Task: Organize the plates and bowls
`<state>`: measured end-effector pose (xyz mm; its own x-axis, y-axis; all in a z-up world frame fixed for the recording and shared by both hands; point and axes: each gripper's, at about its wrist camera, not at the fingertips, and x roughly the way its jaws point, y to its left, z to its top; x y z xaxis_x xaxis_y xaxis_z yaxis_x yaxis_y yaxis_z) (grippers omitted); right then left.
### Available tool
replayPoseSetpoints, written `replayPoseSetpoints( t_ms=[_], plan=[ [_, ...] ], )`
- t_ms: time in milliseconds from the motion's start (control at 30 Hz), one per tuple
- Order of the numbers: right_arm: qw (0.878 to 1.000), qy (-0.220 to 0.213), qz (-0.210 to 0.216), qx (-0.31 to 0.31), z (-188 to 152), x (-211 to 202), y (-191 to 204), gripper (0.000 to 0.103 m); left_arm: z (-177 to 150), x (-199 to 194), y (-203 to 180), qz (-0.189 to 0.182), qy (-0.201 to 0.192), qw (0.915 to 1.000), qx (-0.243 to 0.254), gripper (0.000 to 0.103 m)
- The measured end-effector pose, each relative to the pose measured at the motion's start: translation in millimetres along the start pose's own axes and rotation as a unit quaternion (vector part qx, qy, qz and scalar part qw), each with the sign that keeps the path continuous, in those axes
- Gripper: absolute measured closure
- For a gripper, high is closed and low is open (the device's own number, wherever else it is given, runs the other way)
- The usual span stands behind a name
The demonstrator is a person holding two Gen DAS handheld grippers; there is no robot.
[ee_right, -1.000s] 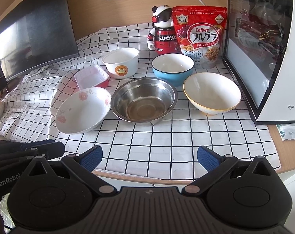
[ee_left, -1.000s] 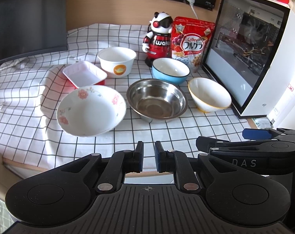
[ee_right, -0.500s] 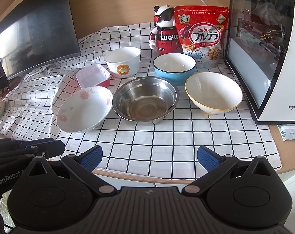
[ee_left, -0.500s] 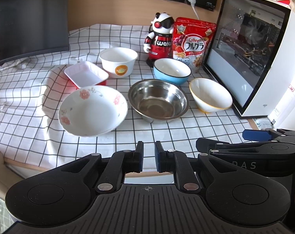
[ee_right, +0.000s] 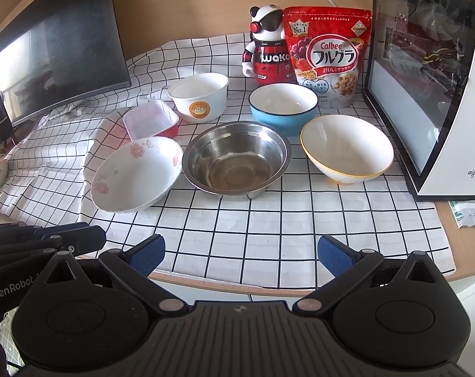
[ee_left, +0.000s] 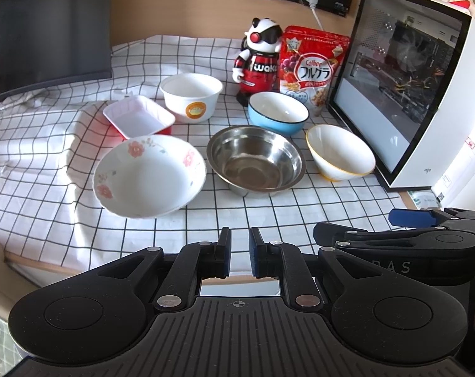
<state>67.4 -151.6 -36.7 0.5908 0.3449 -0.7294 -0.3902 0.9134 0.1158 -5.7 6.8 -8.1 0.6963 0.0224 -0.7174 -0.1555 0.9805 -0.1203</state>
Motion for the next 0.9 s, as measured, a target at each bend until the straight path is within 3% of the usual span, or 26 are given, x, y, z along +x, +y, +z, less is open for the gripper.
replayPoseSetpoints(
  t_ms=[367,667,900],
  plan=[
    [1.000,0.003,-0.009,0.003,4.1,6.5,2.2,0.000,-0.6,5.1,-1.1,-0.005,0.003,1.0000,-0.001,0.088],
    [0.999,0.002,-0.029,0.033,13.5,20.4,2.0,0.000,16.4,25.6,14.9,-0.031,0.026,0.9992,-0.003,0.088],
    [0.995,-0.045,-0.051,0.076,29.5,26.7,7.0,0.000,38.8,42.7,43.7,-0.059,0.028,0.9977,-0.018,0.088]
  ],
)
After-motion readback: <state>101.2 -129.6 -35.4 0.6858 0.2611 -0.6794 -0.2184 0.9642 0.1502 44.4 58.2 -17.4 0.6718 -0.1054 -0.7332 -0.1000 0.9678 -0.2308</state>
